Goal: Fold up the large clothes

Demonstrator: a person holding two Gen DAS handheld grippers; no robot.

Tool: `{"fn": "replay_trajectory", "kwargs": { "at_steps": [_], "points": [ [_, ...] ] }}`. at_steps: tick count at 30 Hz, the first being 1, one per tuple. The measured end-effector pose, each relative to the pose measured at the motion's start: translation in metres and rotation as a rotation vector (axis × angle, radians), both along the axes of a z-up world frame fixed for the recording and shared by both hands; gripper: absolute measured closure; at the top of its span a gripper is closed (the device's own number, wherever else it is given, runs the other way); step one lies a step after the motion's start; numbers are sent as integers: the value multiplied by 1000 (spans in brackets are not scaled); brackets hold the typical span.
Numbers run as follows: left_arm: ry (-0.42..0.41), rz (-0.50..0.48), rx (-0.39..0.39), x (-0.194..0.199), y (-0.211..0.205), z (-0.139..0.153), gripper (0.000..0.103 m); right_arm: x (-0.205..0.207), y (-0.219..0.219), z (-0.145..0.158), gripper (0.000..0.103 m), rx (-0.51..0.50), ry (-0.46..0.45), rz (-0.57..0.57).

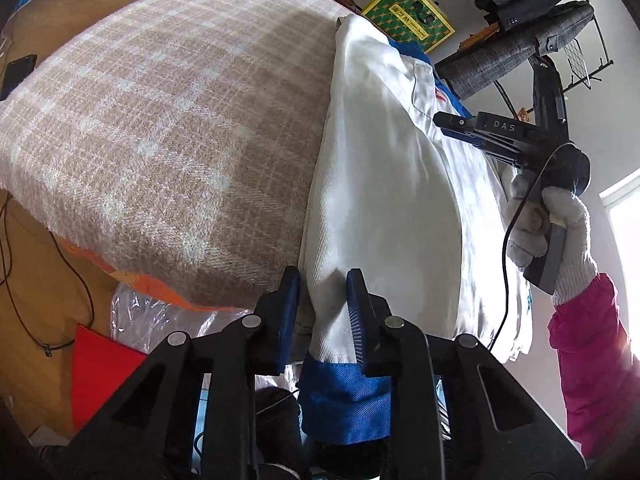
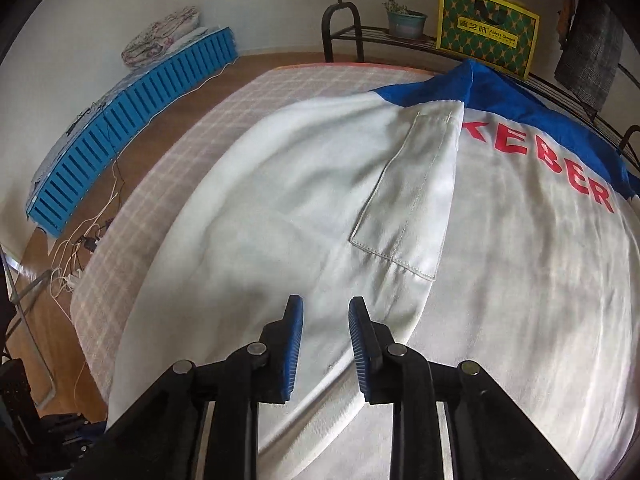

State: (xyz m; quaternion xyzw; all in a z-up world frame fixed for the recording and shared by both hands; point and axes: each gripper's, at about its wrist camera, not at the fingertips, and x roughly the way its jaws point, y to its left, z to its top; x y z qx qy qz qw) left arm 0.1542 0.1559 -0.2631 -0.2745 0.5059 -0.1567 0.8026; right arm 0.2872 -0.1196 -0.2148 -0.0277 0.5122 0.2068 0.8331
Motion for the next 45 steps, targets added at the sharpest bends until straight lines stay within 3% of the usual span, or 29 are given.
{"fn": "replay_trajectory", "kwargs": {
  "at_steps": [5, 6, 8, 9, 12, 15, 19, 22, 25, 27, 30, 33, 36, 38, 40, 42, 43, 44, 45],
  "points": [
    [29, 62, -65, -9, 18, -4, 76, -44, 27, 3, 79, 62, 49, 145],
    [38, 77, -98, -12, 24, -7, 71, -51, 31, -1, 80, 69, 69, 167],
    [48, 122, -156, -19, 38, -11, 47, -66, 34, -13, 80, 79, 109, 204],
    [53, 143, -177, -23, 43, -13, 45, -72, 35, -18, 80, 67, 116, 219],
    [75, 159, -253, -28, 52, -22, 44, -81, 34, -37, 83, -8, 119, 226],
    [108, 136, -332, -26, 47, -34, 44, -80, 27, -40, 83, 34, 135, 194],
    [144, 118, -371, -21, 39, -50, 44, -79, 29, -41, 83, 21, 138, 186],
    [146, 109, -371, -24, 35, -47, 46, -84, 35, -40, 82, -13, 117, 194],
    [131, 92, -326, -32, 33, -33, 62, -83, 38, -40, 81, -18, 119, 192],
    [104, 80, -316, -38, 29, -22, 64, -83, 39, -40, 81, -15, 121, 190],
    [53, 92, -213, -41, 31, -4, 64, -83, 38, -41, 80, -12, 122, 195],
    [-3, 88, -169, -29, 35, 12, 64, -83, 35, -41, 80, -11, 123, 198],
    [-4, 76, -110, -5, 34, 14, 47, -82, 34, -41, 79, 2, 130, 192],
    [23, 55, -119, 13, 32, 5, 46, -82, 32, -41, 79, 11, 134, 190],
    [59, 44, -182, 24, 30, -7, 46, -81, 30, -41, 79, 19, 139, 190],
    [52, 52, -206, 28, 31, -9, 46, -80, 27, -41, 79, 30, 143, 187],
    [51, 51, -206, 30, 30, -8, 49, -79, 25, -41, 79, 35, 146, 186],
    [59, 33, -215, 33, 26, -9, 68, -79, 24, -41, 79, 42, 149, 186],
    [79, 10, -219, 35, 21, -11, 78, -78, 23, -41, 77, 50, 153, 185]
  ]
}}
